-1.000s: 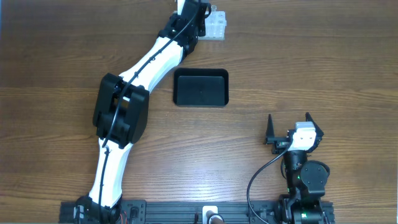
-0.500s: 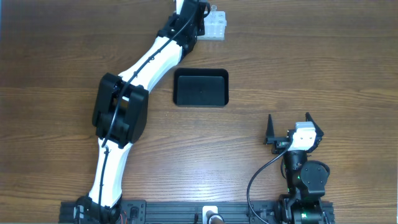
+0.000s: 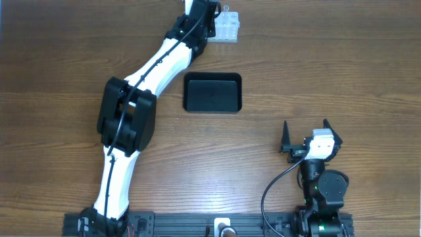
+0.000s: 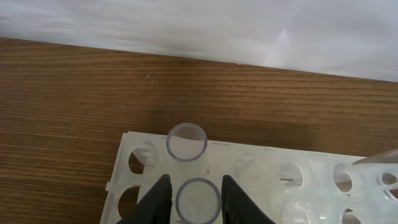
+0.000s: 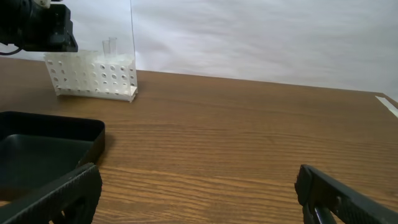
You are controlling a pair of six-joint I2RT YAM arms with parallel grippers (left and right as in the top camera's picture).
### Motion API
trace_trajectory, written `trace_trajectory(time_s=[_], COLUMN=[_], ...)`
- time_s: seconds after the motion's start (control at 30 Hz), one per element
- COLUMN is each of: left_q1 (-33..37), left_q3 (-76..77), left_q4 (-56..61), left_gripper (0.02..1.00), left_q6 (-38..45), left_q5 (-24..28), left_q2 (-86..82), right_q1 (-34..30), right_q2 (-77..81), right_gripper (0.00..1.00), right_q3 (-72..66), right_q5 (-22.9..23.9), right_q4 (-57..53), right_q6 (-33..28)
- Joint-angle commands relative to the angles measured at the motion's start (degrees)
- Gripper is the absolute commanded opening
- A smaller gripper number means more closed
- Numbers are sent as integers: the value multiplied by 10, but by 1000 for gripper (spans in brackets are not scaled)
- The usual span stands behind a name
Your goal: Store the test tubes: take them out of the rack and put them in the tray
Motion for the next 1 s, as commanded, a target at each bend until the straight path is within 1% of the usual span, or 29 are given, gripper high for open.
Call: trace_trajectory(time_s=[0.03, 0.4, 0.6, 0.63, 0.7, 1.0], left_q1=[4, 4, 4, 4, 5, 7], left_q3=[14, 14, 14, 14, 14, 14], left_q4=[1, 2, 1, 1, 1, 1], left_gripper=[191, 174, 128, 86, 73, 64], left_q6=[-6, -6, -6, -6, -6, -6], left_q5=[-1, -1, -1, -1, -1, -1], left_q2=[-24, -24, -30, -31, -33, -53], right_q1=[-4, -4, -4, -4, -4, -4], right_q2=[-3, -3, -3, -3, -3, -3], right_gripper=[991, 991, 991, 993, 993, 991], right_q3=[-3, -3, -3, -3, -3, -3], right_q5=[-4, -5, -4, -5, -4, -5], right_q4=[-2, -2, -2, -2, -2, -2], right_q6=[-1, -1, -1, -1, -1, -1])
